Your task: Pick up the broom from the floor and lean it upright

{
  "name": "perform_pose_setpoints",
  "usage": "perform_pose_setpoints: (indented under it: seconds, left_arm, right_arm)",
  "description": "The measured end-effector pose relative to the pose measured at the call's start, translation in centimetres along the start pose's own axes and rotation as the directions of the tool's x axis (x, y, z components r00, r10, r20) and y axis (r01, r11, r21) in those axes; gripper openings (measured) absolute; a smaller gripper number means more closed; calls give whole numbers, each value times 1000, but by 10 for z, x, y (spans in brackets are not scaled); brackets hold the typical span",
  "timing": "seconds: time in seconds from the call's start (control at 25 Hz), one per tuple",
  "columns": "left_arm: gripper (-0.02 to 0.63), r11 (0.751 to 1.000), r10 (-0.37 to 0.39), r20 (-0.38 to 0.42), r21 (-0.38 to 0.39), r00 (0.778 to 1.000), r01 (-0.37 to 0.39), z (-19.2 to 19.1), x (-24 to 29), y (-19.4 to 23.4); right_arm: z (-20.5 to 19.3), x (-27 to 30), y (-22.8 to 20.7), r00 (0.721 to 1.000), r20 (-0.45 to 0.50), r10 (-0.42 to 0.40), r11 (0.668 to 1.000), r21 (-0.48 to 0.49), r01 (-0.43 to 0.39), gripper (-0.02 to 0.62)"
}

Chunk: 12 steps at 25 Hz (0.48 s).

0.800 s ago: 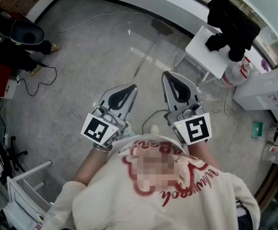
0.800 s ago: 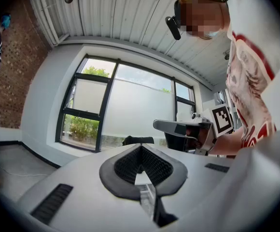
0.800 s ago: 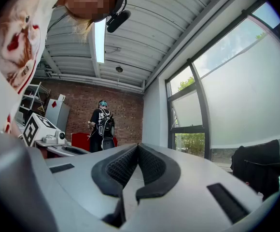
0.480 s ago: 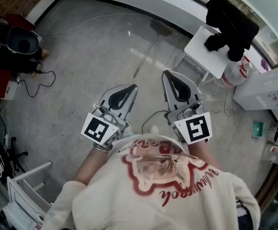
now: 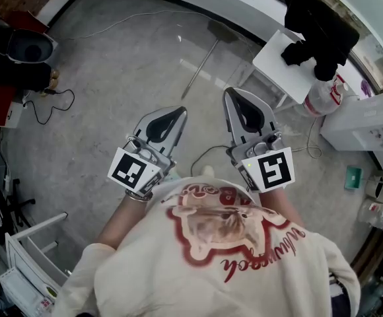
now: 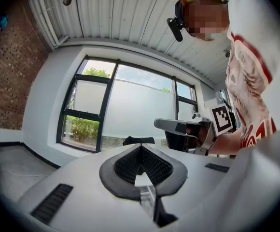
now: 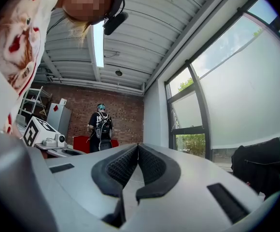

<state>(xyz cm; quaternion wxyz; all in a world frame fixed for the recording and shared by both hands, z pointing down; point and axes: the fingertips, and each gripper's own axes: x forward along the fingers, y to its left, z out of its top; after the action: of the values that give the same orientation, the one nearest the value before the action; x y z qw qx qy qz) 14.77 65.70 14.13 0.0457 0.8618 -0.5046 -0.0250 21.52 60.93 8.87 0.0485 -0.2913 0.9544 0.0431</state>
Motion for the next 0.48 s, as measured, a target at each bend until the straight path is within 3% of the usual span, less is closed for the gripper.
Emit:
perform_pose_setpoints:
  seconds: [0.24, 0.48]
  left_arm:
    - [20, 998, 53, 26, 16, 998, -53, 1, 16, -7]
    - [20, 993, 119, 4, -19, 993, -119, -10, 15, 9]
  right_arm:
    - [-7, -9, -22, 999, 2, 35, 999, 17, -35, 25]
    - [-29, 3, -33, 998, -29, 63, 995, 83, -60, 25]
